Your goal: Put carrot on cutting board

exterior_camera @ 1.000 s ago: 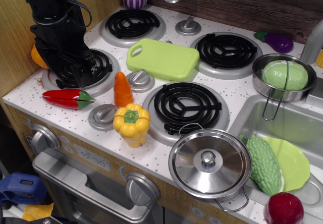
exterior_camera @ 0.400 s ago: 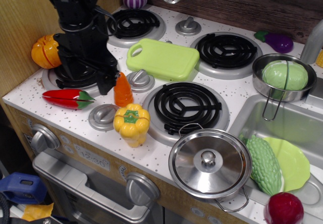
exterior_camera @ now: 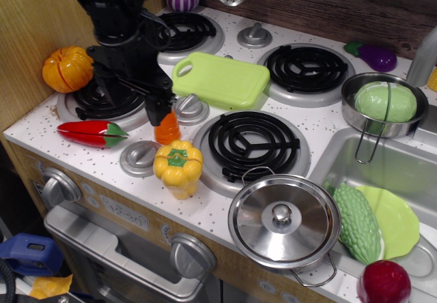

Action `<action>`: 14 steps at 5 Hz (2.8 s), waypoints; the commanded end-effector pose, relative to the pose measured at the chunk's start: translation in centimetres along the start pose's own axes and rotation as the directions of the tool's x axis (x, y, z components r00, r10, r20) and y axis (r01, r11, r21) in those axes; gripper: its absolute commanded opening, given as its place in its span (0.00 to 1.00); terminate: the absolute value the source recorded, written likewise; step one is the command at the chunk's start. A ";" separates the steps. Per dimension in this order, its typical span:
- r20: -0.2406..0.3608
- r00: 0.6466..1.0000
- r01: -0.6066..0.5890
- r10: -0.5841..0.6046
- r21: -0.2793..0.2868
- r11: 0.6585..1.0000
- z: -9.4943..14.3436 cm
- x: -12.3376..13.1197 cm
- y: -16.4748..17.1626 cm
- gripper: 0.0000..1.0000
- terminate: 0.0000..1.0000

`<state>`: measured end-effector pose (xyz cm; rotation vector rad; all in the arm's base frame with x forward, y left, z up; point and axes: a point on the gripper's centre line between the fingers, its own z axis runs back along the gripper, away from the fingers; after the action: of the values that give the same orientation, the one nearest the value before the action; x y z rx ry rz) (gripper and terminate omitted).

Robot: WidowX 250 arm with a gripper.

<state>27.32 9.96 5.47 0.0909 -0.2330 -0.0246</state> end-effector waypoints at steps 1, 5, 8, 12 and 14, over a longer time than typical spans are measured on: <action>0.048 0.999 0.007 -0.007 -0.006 1.000 -0.3 1.2 -0.1 1.00 0.00; 0.079 0.997 -0.014 0.017 -0.043 0.999 -3.0 1.7 -0.9 0.00 0.00; 0.115 0.993 0.019 -0.024 0.039 0.999 -0.1 4.3 0.1 0.00 0.00; 0.284 0.947 0.136 -0.153 0.079 0.988 -0.9 11.4 0.0 0.00 0.00; 0.294 0.936 0.187 -0.194 0.051 0.981 -1.1 12.5 -0.3 1.00 0.00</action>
<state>39.04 9.22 5.43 0.1142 -0.4789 -0.2256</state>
